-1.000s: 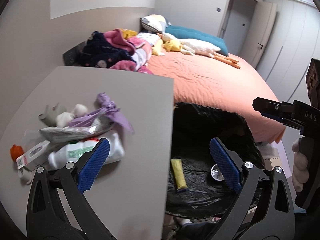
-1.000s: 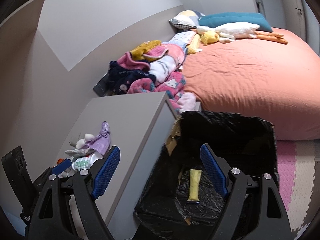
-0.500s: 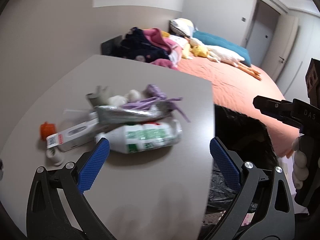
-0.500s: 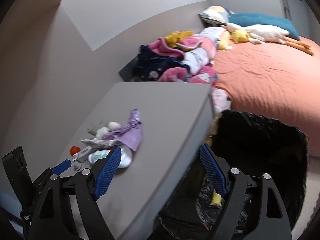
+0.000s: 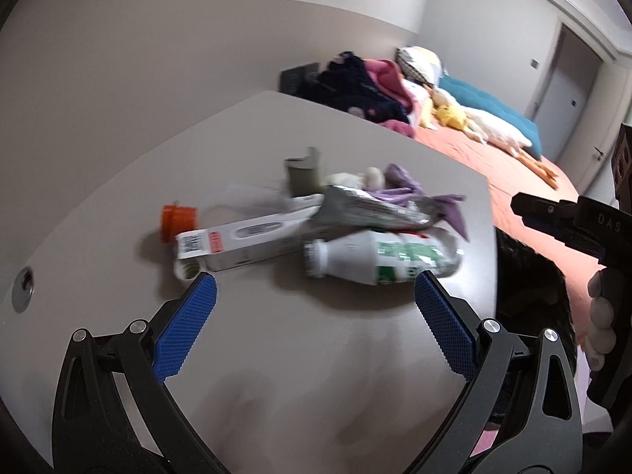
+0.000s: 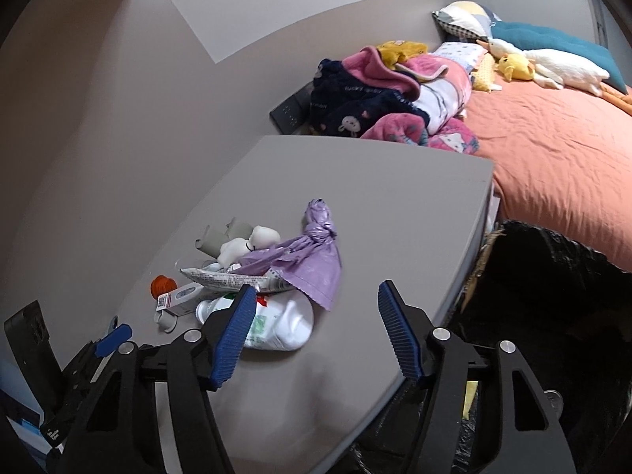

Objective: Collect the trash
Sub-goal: 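Move both tools back over the table toward the purple bag, then grasp the purple bag with the right tool while the left tool grasps the cap ring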

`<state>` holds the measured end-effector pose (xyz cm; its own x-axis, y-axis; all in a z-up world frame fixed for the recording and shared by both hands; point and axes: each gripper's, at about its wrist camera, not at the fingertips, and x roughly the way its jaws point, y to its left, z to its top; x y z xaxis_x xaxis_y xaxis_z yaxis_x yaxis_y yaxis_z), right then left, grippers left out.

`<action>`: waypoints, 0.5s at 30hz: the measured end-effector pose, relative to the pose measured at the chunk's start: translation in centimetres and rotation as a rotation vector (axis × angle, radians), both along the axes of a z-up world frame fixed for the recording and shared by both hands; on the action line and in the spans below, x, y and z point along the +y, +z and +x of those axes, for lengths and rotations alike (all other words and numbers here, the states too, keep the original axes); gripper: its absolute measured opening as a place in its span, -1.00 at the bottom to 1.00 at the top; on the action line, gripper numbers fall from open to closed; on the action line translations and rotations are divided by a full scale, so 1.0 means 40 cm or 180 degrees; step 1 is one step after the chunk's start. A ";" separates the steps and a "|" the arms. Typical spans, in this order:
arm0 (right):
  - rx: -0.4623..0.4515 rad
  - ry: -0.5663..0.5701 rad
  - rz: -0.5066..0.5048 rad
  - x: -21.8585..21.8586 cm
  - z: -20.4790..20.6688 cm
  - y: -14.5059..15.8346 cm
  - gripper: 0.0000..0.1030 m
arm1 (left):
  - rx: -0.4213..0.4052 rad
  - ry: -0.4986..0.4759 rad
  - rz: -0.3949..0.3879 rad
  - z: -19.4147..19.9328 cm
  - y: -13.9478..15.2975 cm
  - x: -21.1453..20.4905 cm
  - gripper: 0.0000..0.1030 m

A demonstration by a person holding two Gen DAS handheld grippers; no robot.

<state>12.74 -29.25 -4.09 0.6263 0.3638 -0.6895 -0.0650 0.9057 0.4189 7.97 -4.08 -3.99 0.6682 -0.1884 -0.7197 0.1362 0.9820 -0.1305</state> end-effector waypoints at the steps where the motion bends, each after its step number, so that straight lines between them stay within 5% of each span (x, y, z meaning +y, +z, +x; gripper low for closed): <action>1: 0.0017 0.0013 0.0003 0.005 0.007 -0.003 0.22 | -0.0004 0.0045 -0.0001 0.000 -0.003 0.010 0.87; 15: 0.0151 0.0159 -0.0103 0.096 0.098 -0.055 0.12 | 0.0154 0.0436 0.0090 0.040 -0.072 0.115 0.63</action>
<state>16.67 -25.42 -6.30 0.5742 0.3709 -0.7299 -0.0913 0.9149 0.3931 9.56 0.51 -6.89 0.6507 -0.0768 -0.7554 -0.0052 0.9944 -0.1056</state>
